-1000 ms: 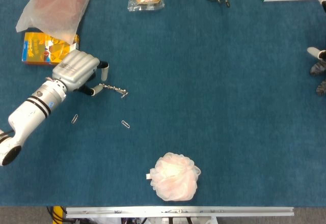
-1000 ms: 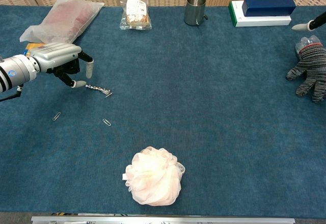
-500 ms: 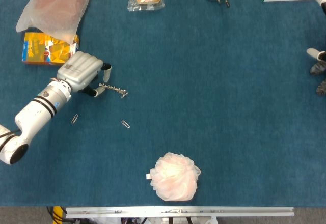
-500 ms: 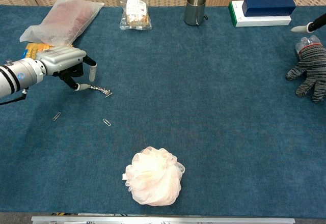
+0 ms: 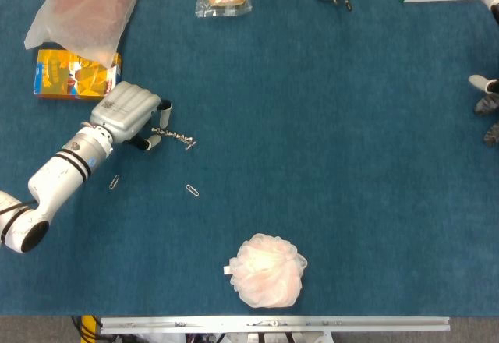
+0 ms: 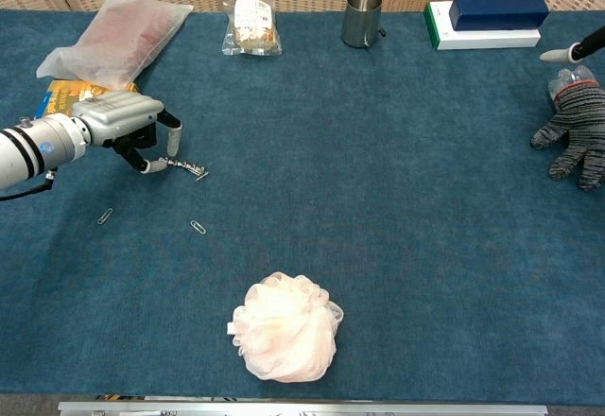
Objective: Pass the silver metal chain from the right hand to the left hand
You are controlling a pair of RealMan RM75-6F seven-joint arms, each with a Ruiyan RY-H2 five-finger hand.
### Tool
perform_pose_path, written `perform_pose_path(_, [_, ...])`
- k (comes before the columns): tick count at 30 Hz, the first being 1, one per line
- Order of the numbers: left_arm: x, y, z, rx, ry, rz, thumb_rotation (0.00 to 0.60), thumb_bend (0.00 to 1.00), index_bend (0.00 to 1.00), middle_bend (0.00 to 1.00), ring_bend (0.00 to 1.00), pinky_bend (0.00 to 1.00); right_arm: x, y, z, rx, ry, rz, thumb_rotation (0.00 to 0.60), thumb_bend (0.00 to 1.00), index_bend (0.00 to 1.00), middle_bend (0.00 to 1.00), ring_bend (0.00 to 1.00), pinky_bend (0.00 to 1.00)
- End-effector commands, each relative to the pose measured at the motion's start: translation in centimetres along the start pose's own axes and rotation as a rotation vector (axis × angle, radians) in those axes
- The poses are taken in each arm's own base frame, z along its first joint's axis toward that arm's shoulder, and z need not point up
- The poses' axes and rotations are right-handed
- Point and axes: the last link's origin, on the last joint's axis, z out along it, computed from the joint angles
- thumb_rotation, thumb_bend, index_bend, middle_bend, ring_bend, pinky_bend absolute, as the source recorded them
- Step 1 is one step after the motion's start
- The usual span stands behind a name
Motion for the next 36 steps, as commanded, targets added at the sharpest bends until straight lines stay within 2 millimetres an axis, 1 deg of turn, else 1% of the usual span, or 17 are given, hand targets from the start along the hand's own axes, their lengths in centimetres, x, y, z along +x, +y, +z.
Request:
perform_pose_path(1, [-0.10, -0.09, 0.07, 0.009, -0.001, 0.008, 0.600, 0.30, 0.48, 1.00, 1.00, 1.00, -0.02, 0.02, 0.00, 0.000, -0.001, 0.001, 0.600, 0.00, 0.13, 0.03, 0.00, 0.03])
perform_pose_path(8, [-0.37, -0.29, 0.11, 0.032, -0.027, 0.025, 0.600, 0.30, 0.48, 1.00, 1.00, 1.00, -0.22, 0.03, 0.03, 0.001, -0.006, 0.006, 0.600, 0.00, 0.13, 0.03, 0.00, 0.03])
perform_pose_path(25, [-0.50, 0.22, 0.51, 0.048, -0.027, 0.021, 0.600, 0.30, 0.48, 1.00, 1.00, 1.00, -0.37, 0.21, -0.13, 0.003, -0.010, 0.013, 0.600, 0.00, 0.13, 0.03, 0.00, 0.03])
perform_pose_path(36, [-0.47, 0.33, 0.64, 0.052, -0.028, 0.019, 0.600, 0.30, 0.50, 1.00, 1.00, 1.00, -0.49, 0.32, -0.17, 0.002, -0.015, 0.016, 0.600, 0.00, 0.13, 0.03, 0.00, 0.03])
